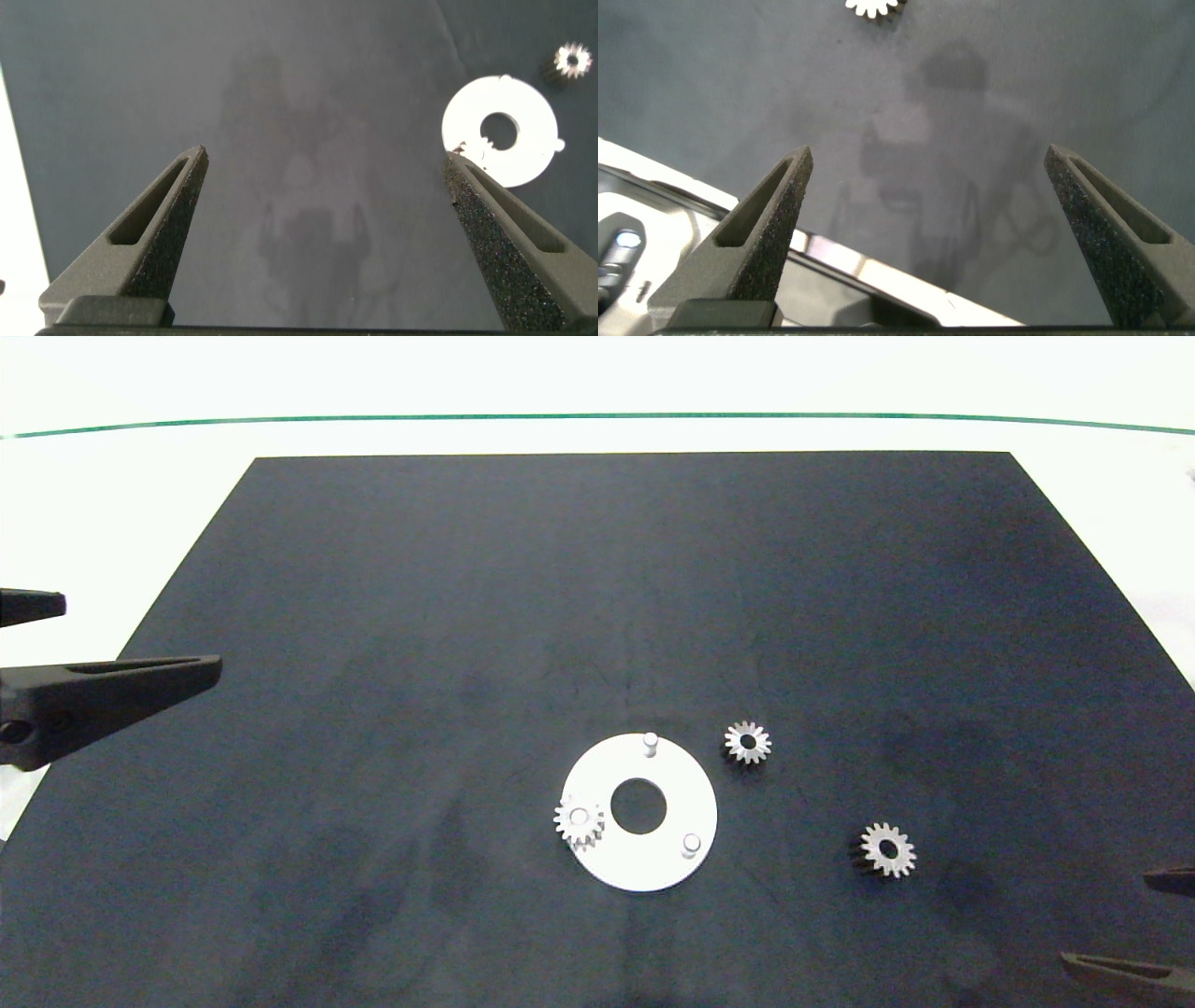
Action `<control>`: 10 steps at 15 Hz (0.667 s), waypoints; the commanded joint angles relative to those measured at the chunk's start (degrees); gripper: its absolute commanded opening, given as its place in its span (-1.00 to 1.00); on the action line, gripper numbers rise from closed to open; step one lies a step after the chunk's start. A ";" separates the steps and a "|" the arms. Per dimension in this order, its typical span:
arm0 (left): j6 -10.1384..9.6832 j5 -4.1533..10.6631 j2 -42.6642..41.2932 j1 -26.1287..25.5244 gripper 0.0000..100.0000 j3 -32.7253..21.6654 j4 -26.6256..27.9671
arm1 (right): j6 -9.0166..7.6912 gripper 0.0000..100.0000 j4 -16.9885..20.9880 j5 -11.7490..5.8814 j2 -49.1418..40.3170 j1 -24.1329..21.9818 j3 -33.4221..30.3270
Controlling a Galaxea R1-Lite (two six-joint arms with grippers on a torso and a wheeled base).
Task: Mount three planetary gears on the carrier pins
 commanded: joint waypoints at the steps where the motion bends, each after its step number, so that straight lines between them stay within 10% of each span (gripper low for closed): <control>1: 0.01 0.68 -3.09 0.00 1.00 0.69 -0.50 | -2.73 1.00 -3.35 -0.56 7.01 -0.31 -0.55; 6: 0.18 0.86 -4.32 0.09 1.00 1.93 -2.69 | -11.08 1.00 -6.34 -1.96 13.60 -0.75 -2.22; 10: 0.18 1.12 -5.28 0.17 1.00 3.33 -2.78 | -12.14 1.00 -11.53 0.24 19.32 0.66 -2.04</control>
